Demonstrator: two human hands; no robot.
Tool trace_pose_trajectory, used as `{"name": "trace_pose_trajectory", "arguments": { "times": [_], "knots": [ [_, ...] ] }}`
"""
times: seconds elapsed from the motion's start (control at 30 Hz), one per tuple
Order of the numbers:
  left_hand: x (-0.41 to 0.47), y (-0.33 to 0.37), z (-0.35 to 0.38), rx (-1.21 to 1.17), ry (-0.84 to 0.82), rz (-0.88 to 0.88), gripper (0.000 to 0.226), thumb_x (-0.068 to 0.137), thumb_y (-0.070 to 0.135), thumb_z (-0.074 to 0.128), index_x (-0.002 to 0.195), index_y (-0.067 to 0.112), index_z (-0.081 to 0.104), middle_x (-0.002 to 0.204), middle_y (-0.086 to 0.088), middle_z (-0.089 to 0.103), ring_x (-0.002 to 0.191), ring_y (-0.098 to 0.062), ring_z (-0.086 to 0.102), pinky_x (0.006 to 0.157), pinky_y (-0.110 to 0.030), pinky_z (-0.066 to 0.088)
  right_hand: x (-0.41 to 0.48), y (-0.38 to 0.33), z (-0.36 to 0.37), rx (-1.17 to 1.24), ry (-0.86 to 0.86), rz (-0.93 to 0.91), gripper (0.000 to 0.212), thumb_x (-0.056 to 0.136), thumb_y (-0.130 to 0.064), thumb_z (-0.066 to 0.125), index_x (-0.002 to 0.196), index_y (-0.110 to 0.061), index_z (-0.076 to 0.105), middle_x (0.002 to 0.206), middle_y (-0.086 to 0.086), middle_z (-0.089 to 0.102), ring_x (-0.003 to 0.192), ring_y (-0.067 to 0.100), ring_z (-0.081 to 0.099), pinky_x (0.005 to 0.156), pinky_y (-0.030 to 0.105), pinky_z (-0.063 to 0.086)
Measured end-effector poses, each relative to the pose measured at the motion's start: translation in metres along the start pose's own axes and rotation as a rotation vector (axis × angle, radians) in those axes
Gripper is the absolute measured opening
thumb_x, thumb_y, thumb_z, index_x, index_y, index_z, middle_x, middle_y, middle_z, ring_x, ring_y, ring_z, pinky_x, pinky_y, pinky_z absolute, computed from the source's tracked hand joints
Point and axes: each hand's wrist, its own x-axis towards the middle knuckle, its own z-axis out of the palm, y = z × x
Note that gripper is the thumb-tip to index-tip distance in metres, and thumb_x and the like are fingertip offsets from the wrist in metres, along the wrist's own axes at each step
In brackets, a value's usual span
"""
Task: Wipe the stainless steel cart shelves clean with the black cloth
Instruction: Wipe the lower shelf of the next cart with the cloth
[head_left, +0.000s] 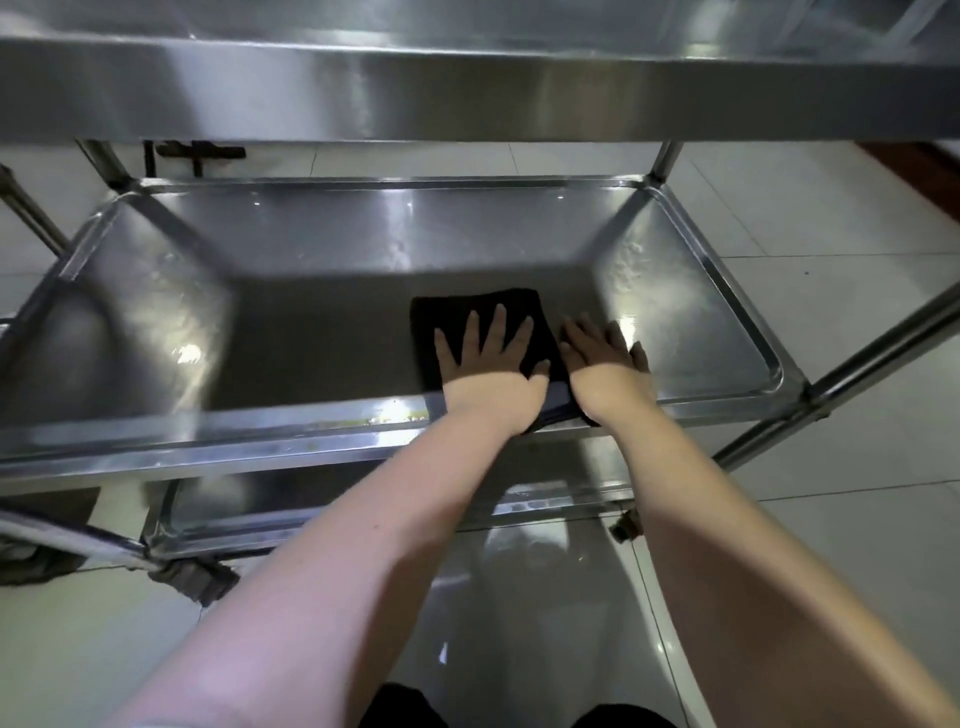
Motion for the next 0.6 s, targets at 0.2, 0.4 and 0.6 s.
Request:
{"name": "trace_pose_trajectory", "arguments": {
  "times": [0.2,0.4,0.6],
  "knots": [
    [0.004,-0.133,-0.022,0.090,0.034,-0.110,0.058,0.092,0.071,0.020,0.146,0.059,0.003,0.161,0.017,-0.009,0.149,-0.026,-0.010,0.107,-0.070,-0.011,-0.001,-0.002,0.005,-0.213,-0.041,0.010,0.060,0.098,-0.059,0.024,0.153,-0.044,0.005,0.163,-0.016,-0.002,0.150,0.021,-0.003,0.120,0.046,-0.002],
    [-0.002,-0.166,-0.028,0.118,0.011,-0.136,0.054,0.090,0.073,0.015,0.141,0.065,0.000,0.159,0.021,-0.012,0.149,-0.029,-0.011,0.107,-0.071,-0.009,0.001,-0.011,0.011,-0.268,-0.051,0.068,0.058,0.099,-0.056,0.018,0.152,-0.046,-0.003,0.163,-0.012,-0.008,0.150,0.027,-0.008,0.118,0.052,-0.005],
    [0.010,-0.074,-0.016,0.113,-0.025,0.040,0.055,0.091,0.072,0.018,0.143,0.063,0.002,0.161,0.019,-0.010,0.148,-0.030,-0.013,0.104,-0.074,-0.010,0.003,-0.034,0.016,-0.297,-0.130,0.111,0.053,0.100,-0.051,0.014,0.146,-0.055,-0.011,0.160,-0.019,-0.018,0.148,0.035,-0.014,0.108,0.069,-0.010]
  ]
}}
